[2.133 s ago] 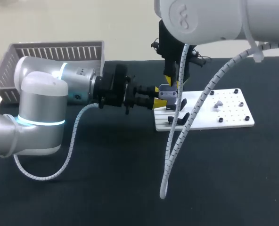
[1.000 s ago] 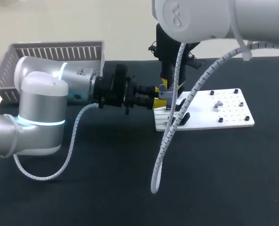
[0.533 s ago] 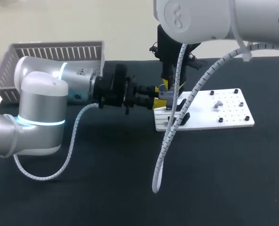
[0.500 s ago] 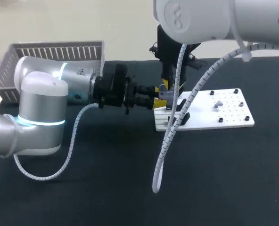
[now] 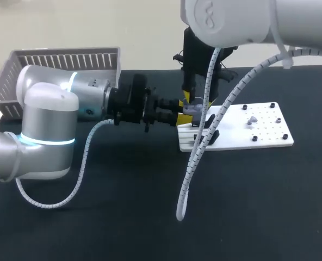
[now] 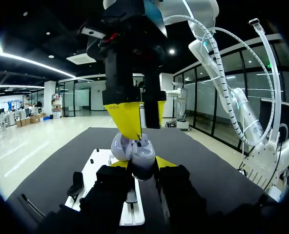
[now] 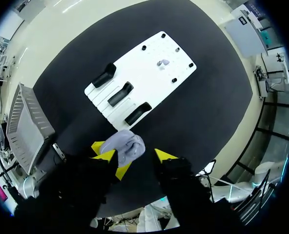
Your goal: Pick up each earbud case from the left stands, insert the matching earbuds, close the lid, and place the case in the box.
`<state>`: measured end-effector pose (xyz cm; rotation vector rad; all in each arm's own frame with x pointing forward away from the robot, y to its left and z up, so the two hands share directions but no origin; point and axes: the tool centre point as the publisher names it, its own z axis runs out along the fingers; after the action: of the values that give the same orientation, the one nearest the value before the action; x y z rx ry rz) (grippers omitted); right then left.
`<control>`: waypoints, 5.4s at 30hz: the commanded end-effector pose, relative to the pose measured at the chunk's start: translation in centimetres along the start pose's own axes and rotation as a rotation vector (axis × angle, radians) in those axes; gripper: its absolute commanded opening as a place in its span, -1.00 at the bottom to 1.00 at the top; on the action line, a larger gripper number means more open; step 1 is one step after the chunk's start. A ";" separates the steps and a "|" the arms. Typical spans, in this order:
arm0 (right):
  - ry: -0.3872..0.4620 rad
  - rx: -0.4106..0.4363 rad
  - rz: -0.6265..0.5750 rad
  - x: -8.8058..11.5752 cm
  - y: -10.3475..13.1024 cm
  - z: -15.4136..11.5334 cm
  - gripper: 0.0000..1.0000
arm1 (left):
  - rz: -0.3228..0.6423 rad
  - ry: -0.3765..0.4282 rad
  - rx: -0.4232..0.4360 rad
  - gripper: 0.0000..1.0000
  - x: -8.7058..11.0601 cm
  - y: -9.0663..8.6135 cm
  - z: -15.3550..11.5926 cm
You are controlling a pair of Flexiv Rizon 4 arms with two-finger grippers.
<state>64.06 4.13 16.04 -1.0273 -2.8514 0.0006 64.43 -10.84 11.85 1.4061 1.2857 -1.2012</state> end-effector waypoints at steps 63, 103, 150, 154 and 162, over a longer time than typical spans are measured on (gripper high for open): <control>-0.030 -0.090 0.081 -11.6 -10.0 2.5 1.00 | 0.003 -0.003 -0.002 -1.00 0.1 -0.1 0.0; -0.302 -0.218 -0.447 -14.2 -9.0 5.9 1.00 | 0.003 -0.003 -0.002 -1.00 0.1 -0.1 0.0; -0.287 -0.324 -0.433 -14.9 -9.5 7.6 1.00 | 0.003 -0.003 -0.002 -1.00 0.1 -0.1 0.0; -0.262 -0.334 -0.470 -14.6 -9.5 8.1 1.00 | 0.003 -0.003 -0.002 -1.00 0.1 -0.1 0.0; -0.238 -0.324 -0.489 -14.5 -9.6 8.8 1.00 | 0.003 -0.003 -0.002 -1.00 0.1 -0.1 0.0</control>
<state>67.96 -12.19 6.21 -0.3555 -3.3230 -0.4190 64.40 -10.86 11.86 1.4066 1.2852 -1.2014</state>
